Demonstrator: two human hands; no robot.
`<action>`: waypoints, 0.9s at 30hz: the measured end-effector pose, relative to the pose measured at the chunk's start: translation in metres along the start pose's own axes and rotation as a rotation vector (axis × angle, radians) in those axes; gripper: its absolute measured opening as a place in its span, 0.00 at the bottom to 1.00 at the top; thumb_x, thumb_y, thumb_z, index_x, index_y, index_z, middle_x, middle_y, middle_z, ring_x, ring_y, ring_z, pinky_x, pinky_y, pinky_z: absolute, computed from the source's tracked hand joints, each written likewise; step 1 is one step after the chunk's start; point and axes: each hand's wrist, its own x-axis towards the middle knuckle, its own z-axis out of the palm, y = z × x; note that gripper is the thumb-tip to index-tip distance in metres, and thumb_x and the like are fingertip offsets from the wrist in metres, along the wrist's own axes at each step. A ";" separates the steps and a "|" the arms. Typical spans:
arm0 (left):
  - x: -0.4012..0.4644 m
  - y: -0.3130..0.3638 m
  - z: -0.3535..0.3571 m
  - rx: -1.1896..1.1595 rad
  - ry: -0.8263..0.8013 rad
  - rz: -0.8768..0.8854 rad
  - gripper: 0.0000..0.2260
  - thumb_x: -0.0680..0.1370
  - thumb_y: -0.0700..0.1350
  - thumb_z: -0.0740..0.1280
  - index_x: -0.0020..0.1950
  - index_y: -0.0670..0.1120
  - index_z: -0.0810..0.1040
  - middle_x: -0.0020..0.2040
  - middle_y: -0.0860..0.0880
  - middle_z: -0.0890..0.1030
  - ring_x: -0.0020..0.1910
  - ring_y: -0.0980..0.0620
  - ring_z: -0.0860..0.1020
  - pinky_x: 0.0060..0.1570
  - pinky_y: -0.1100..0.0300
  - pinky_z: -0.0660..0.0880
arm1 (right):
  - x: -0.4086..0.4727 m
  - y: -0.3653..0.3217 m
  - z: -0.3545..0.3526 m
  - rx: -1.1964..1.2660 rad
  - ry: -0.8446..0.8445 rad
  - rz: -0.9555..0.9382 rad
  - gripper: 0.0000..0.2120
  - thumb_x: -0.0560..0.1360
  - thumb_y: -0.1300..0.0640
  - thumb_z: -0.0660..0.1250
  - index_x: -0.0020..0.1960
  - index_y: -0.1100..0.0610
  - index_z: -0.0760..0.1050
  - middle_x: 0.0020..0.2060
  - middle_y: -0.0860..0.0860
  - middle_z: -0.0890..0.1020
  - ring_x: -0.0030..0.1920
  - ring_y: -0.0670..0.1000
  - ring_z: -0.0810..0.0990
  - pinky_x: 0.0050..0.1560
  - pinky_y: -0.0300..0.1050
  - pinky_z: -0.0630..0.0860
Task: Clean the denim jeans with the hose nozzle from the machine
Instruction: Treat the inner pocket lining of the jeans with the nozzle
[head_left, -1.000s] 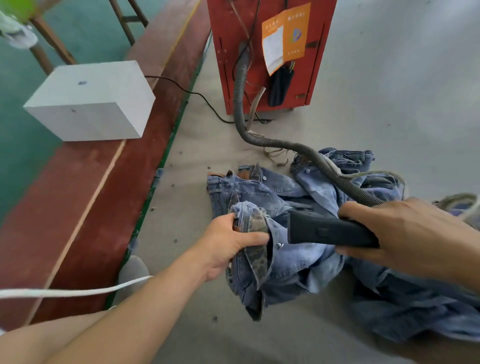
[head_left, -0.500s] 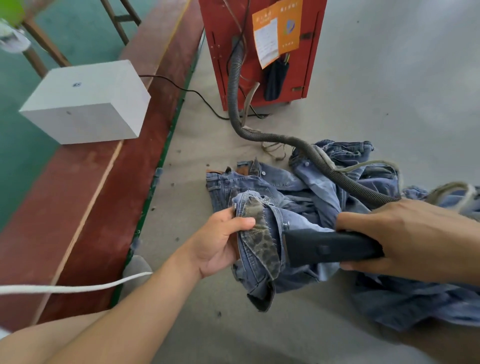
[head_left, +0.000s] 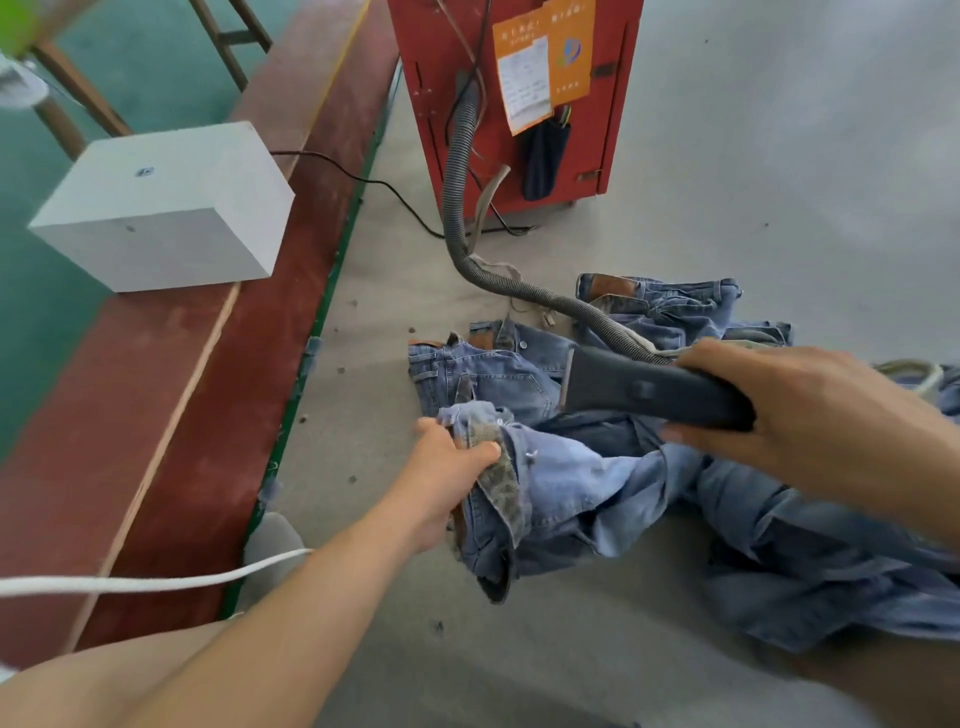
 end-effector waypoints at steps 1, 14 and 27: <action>0.001 -0.006 0.000 0.067 0.104 -0.011 0.24 0.76 0.43 0.76 0.62 0.47 0.62 0.58 0.41 0.79 0.54 0.43 0.83 0.56 0.43 0.82 | 0.002 -0.001 -0.002 0.011 0.027 0.009 0.20 0.73 0.27 0.58 0.54 0.40 0.70 0.33 0.39 0.78 0.31 0.40 0.74 0.28 0.42 0.71; -0.024 -0.002 0.011 -0.661 -0.271 -0.222 0.17 0.83 0.43 0.65 0.71 0.42 0.75 0.63 0.38 0.80 0.58 0.40 0.80 0.62 0.44 0.76 | 0.024 -0.009 0.005 0.011 0.009 0.237 0.20 0.68 0.27 0.63 0.46 0.42 0.70 0.32 0.42 0.77 0.32 0.44 0.74 0.29 0.40 0.65; -0.028 0.012 0.008 -0.717 -0.320 -0.073 0.18 0.77 0.43 0.69 0.67 0.41 0.78 0.59 0.38 0.82 0.58 0.40 0.80 0.67 0.43 0.75 | 0.022 -0.008 0.002 0.045 -0.022 0.042 0.24 0.68 0.24 0.60 0.52 0.41 0.67 0.32 0.38 0.77 0.31 0.41 0.76 0.30 0.45 0.73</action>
